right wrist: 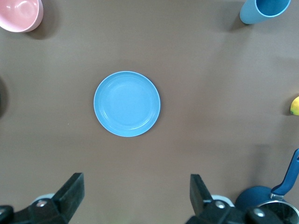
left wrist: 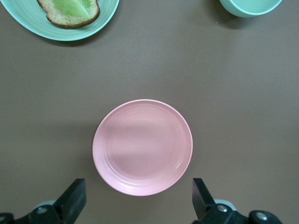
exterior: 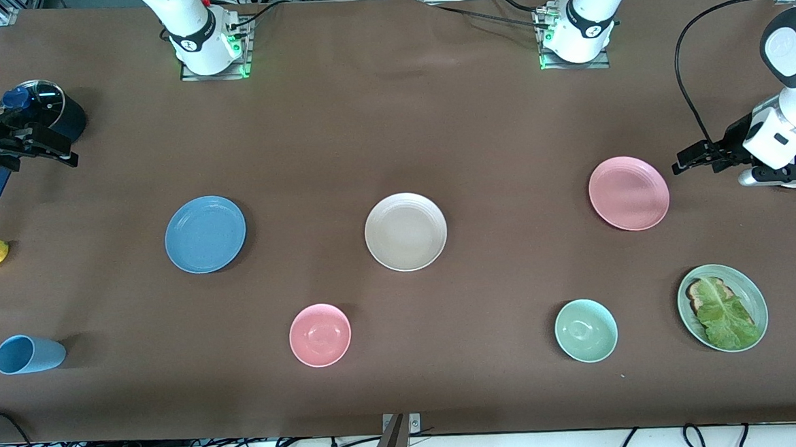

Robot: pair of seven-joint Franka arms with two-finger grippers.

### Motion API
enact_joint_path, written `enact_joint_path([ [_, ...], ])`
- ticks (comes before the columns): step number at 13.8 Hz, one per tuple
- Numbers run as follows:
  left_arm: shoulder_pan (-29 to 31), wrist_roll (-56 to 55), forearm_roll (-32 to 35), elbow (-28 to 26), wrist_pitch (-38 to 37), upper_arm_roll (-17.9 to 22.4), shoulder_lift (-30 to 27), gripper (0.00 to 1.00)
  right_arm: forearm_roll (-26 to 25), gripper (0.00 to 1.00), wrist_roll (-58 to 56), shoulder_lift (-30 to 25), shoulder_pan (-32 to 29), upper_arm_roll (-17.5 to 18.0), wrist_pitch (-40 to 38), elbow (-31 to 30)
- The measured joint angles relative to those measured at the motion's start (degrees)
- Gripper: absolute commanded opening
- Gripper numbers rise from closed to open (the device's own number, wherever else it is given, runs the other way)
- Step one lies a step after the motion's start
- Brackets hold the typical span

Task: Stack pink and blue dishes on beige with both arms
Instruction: 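Lower the left gripper to the pink plate's rim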

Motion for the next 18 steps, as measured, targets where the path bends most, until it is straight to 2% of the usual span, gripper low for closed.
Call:
enact_joint_path([
  [3,2.4,7.3,-4.2,-0.7,1.1,0.0,1.7,1.00,0.0,1.00,0.0,0.0,0.0,0.0,0.0,0.0],
  [6,4.2,15.5,-9.4,-0.7,3.8,0.1,6.0,1.00,0.0,1.00,0.0,0.0,0.0,0.0,0.0,0.0],
  [10,2.6,15.3,-10.1,-0.1,5.1,0.8,9.0,1.00,0.0,1.00,0.0,0.0,0.0,0.0,0.0,0.0],
  [14,-8.5,11.6,-9.3,-0.2,7.7,11.0,9.2,1.00,0.0,1.00,0.0,0.0,0.0,0.0,0.0,0.0],
  [18,-7.4,14.4,-7.4,-0.8,12.4,12.6,12.2,1.00,0.0,1.00,0.0,0.0,0.0,0.0,-0.1,0.0],
])
